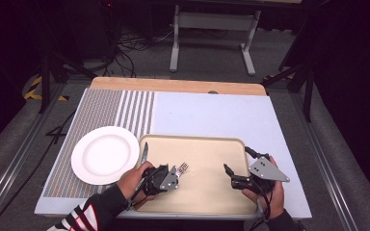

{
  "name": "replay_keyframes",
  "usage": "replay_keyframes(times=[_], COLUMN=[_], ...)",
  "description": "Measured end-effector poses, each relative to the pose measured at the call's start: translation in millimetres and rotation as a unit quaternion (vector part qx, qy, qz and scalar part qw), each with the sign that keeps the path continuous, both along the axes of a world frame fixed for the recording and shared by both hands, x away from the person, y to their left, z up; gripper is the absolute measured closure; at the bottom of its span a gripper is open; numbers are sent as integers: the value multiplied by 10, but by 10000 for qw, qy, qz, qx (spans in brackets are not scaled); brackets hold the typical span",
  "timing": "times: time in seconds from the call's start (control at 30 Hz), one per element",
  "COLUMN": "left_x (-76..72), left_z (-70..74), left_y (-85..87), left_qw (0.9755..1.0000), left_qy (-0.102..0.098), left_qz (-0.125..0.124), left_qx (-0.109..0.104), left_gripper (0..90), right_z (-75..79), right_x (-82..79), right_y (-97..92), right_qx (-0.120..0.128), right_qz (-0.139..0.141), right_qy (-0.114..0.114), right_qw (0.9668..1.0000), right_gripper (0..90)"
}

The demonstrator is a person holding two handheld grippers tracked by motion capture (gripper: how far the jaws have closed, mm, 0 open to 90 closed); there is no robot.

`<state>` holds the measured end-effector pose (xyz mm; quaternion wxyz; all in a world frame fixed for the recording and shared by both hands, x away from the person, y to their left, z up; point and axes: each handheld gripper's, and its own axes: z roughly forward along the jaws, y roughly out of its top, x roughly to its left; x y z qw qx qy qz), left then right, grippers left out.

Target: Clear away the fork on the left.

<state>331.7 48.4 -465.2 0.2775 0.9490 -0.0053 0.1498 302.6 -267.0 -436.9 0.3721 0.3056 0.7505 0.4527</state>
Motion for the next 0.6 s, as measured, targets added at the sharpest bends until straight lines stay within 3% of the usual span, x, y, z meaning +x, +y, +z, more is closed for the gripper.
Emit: replay_keyframes(times=[0.6], left_x=[162], left_z=[24], left_y=[174], left_qw=[9989], left_qy=[71], left_qz=[450], left_qx=[111], left_gripper=[900], right_z=[-24], right_x=[3], right_y=[44], right_qx=[-185], right_qz=[81], right_qy=[76], right_qw=[9998], right_gripper=[127])
